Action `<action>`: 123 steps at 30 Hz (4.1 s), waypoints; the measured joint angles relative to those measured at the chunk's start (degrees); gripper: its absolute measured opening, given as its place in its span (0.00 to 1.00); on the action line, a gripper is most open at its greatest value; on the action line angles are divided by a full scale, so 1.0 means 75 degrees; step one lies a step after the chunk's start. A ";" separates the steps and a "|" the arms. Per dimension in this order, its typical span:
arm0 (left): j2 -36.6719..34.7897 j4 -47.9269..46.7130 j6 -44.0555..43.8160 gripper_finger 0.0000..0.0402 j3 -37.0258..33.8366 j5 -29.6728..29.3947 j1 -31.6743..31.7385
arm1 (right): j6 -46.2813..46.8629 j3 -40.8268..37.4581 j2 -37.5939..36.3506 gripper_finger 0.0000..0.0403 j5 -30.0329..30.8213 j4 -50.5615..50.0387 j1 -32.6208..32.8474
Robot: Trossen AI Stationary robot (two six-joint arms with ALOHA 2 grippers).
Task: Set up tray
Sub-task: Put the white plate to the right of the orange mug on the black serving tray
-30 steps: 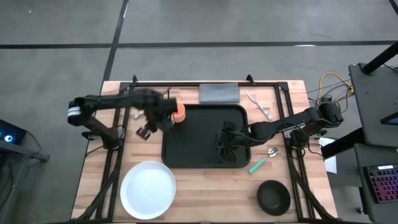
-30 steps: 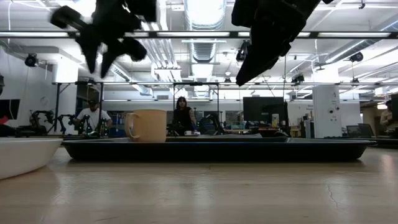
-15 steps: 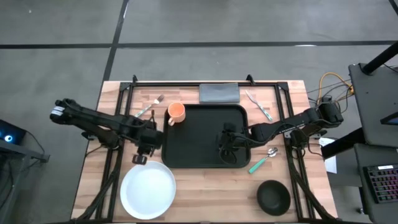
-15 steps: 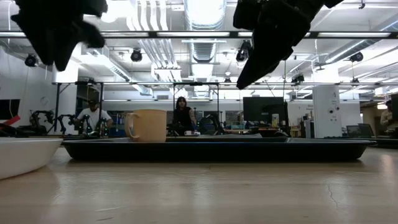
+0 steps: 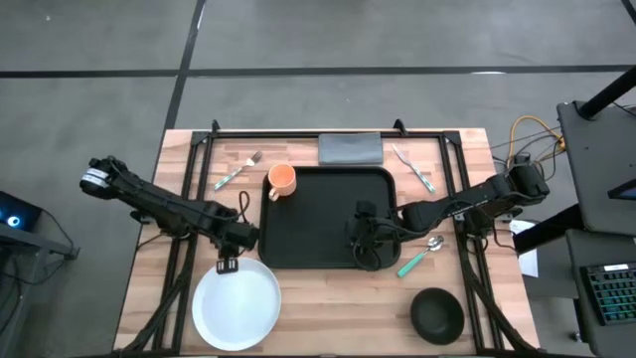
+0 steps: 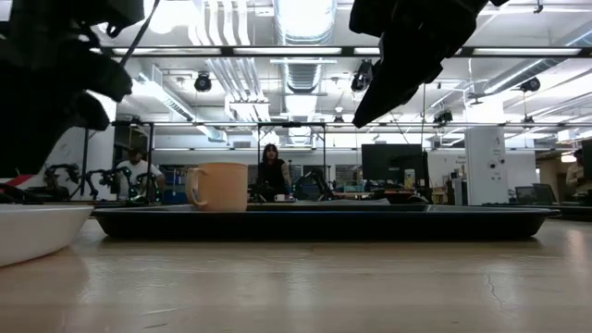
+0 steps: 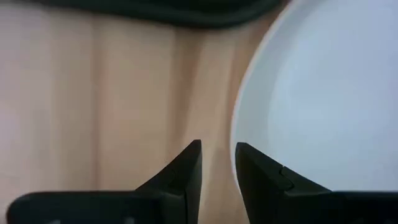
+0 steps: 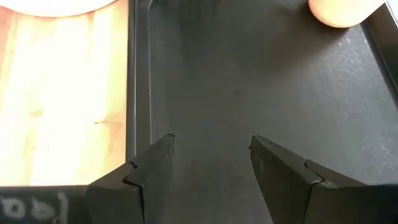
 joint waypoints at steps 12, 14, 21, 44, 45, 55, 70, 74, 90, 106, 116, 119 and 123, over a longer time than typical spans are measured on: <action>-0.0026 0.0547 -0.1438 0.19 -0.0527 0.0063 -0.0890 | 0.0003 -0.0118 0.0000 0.50 0.0007 0.0006 0.0009; -0.0026 0.0564 -0.1755 0.19 -0.0599 0.0064 -0.1007 | 0.0003 -0.0125 0.0000 0.50 0.0009 0.0008 0.0009; -0.0026 0.0853 -0.2602 0.19 -0.1037 0.0053 -0.1243 | 0.0002 -0.0128 0.0000 0.50 0.0012 0.0013 0.0009; -0.0012 0.2108 -0.2934 0.01 -0.1680 -0.0005 -0.1209 | -0.0003 -0.0128 0.0000 0.50 0.0029 0.0016 0.0009; -0.0016 0.2053 -0.2927 0.01 -0.1633 0.0074 -0.1190 | -0.0003 -0.0128 0.0000 0.50 0.0029 0.0016 0.0009; -0.0017 0.0595 -0.2249 0.00 0.0075 0.0776 -0.1194 | 0.0000 -0.0131 0.0003 0.50 0.0026 0.0025 0.0009; -0.0011 -0.1339 -0.2188 0.00 0.3278 -0.1358 -0.0147 | 0.0257 0.0253 -0.0333 0.50 0.0887 -0.0274 0.0033; -0.0011 -0.1445 -0.2175 0.00 0.3393 -0.1698 0.0541 | -0.0116 0.0489 -0.0776 0.50 0.1919 -0.1033 0.0323; 0.1210 -0.1151 0.0323 0.00 0.5133 -0.0445 0.4232 | 0.1554 0.2132 -0.1500 0.50 0.1137 -0.5296 -0.0204; 0.5864 -0.4304 0.2834 0.00 1.0957 0.1163 0.4857 | -0.2411 0.4532 -0.0008 0.50 -0.1915 -0.6620 -0.0248; 0.6218 -0.4338 0.3464 0.00 1.1389 0.1928 0.5632 | -0.3057 0.4620 0.0634 0.50 -0.1980 -0.6226 0.0044; 0.6155 -0.4321 0.3422 0.00 1.1026 0.1906 0.5756 | -0.3082 0.4619 0.0753 0.50 -0.2205 -0.5842 0.0029; 0.6158 -0.4313 0.3428 0.00 1.0764 0.1891 0.5750 | -0.3314 0.4616 0.1066 0.50 -0.2259 -0.5423 0.0047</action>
